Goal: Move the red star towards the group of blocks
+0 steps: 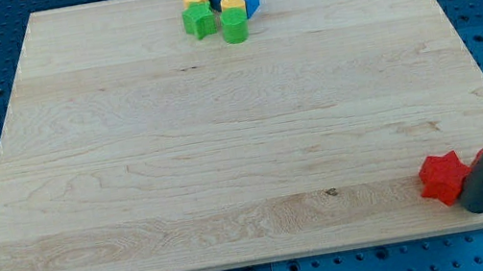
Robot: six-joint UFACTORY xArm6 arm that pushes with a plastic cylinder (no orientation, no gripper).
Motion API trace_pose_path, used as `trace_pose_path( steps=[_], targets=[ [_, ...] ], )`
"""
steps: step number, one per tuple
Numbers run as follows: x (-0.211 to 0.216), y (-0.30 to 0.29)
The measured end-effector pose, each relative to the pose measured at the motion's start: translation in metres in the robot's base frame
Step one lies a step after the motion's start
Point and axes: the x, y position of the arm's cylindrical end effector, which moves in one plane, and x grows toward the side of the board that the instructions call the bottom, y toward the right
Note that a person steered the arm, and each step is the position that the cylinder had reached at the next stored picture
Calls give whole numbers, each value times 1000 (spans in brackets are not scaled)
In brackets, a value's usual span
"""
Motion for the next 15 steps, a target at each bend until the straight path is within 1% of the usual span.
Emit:
trace_pose_path(
  steps=[3,5,6,10,11,14,15],
  targets=[
    [-10,-9],
    [-13,-33],
    [-25,-43],
    [-102,-43],
    [-114,-43],
    [-126,-40],
    [-140,-40]
  ],
)
